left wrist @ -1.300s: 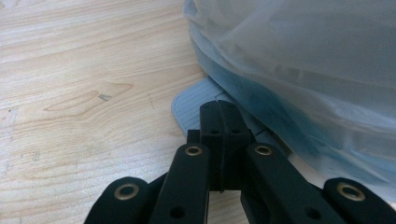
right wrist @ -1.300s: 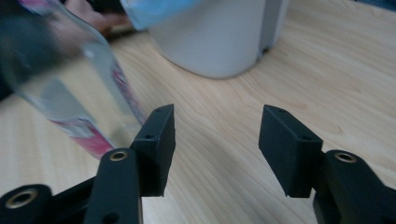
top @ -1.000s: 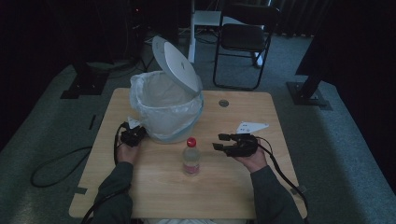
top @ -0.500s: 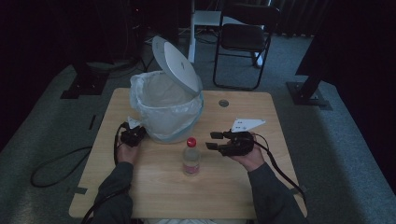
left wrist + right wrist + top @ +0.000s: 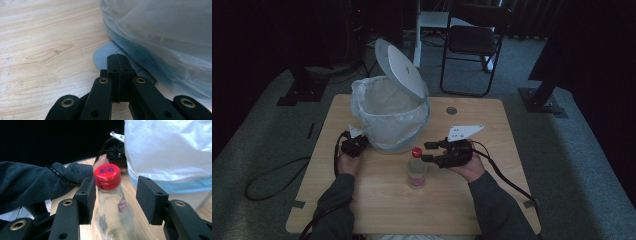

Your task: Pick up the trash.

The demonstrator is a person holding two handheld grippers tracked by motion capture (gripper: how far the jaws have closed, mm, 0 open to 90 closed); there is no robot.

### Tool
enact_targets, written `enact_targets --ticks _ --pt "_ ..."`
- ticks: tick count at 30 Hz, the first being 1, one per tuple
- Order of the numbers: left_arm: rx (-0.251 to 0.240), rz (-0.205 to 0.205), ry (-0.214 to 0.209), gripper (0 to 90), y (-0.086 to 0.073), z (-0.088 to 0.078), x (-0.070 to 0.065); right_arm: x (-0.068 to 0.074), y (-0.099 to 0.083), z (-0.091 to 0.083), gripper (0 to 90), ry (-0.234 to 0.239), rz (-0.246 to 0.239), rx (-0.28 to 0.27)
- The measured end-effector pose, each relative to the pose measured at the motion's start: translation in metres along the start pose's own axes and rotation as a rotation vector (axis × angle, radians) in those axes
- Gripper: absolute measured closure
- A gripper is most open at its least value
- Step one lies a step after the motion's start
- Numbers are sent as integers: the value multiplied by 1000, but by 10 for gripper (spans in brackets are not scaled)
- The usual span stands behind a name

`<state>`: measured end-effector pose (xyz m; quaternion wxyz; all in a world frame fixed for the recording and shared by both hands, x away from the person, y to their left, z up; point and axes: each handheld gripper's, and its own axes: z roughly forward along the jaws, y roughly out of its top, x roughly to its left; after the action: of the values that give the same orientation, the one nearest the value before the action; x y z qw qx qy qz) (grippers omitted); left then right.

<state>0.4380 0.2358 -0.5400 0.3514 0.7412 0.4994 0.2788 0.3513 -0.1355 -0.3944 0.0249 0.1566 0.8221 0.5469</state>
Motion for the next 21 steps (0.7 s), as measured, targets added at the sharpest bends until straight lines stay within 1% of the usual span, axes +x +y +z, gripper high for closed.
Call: enact_targets --ticks 4,6,8,10,13,19,20,21 --pt "0 0 0 900 0 0 0 3 2 10 505 13 -13 14" --pt "0 -1 -1 900 0 0 0 3 2 14 552 22 -22 15" --pt "0 -1 -1 900 0 0 0 3 1 17 571 19 -26 22" --pt "0 -1 -1 900 0 0 0 3 -1 19 571 16 -27 24" --pt "0 -1 0 900 0 0 0 2 -1 22 570 29 -26 14" --pt "0 -1 0 900 0 0 0 2 -2 26 562 37 -29 12" --pt "0 -1 -1 900 0 0 0 2 -3 27 560 37 -31 13" --pt "0 0 0 900 0 0 0 3 -2 31 557 28 -42 33"
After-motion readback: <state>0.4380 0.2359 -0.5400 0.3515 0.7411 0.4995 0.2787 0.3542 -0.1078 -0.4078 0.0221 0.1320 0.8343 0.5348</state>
